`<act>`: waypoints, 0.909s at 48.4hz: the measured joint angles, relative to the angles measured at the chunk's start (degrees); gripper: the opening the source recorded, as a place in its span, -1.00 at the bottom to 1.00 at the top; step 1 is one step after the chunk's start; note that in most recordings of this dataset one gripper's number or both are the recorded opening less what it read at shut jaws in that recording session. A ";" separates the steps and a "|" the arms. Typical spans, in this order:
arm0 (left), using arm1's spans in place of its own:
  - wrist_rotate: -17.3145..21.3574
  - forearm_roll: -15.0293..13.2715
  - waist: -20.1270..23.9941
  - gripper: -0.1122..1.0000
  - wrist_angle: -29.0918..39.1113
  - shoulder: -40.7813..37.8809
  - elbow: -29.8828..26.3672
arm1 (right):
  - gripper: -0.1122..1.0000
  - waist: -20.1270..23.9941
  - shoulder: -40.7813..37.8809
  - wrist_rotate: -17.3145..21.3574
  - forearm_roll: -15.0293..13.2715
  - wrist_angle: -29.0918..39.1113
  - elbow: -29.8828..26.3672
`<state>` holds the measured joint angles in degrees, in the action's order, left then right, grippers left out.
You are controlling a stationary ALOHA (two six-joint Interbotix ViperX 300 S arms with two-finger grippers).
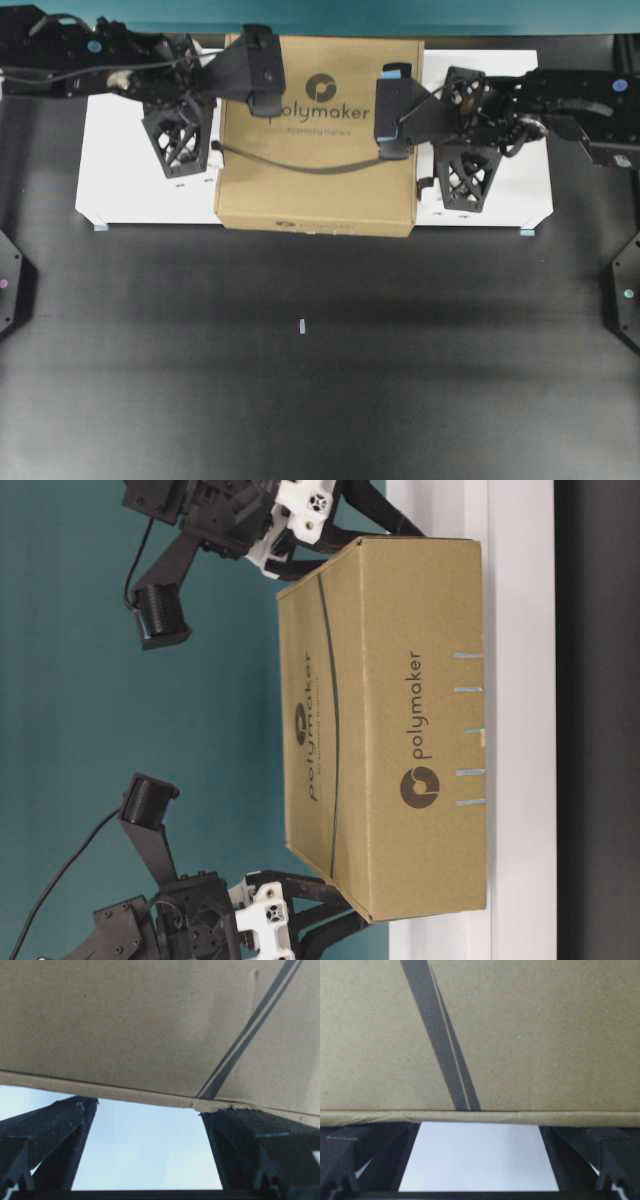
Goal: Place the cardboard box on the stand after clamping it between your arms.
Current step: 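Lower the box onto the stand and release both grippers outward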
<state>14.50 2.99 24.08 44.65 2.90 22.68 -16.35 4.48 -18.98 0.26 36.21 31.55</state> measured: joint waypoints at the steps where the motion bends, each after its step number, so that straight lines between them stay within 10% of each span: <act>1: 0.09 0.00 0.26 0.63 -0.09 -0.09 -0.09 | 0.69 -0.26 0.00 -0.09 0.00 -0.09 0.00; 44: 0.70 0.00 1.85 0.60 -0.18 -0.79 -0.44 | 0.69 -5.27 0.44 -1.93 0.09 -4.04 1.93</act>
<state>15.21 2.99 25.93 44.47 2.11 22.24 -21.62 4.92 -20.92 0.35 32.17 33.49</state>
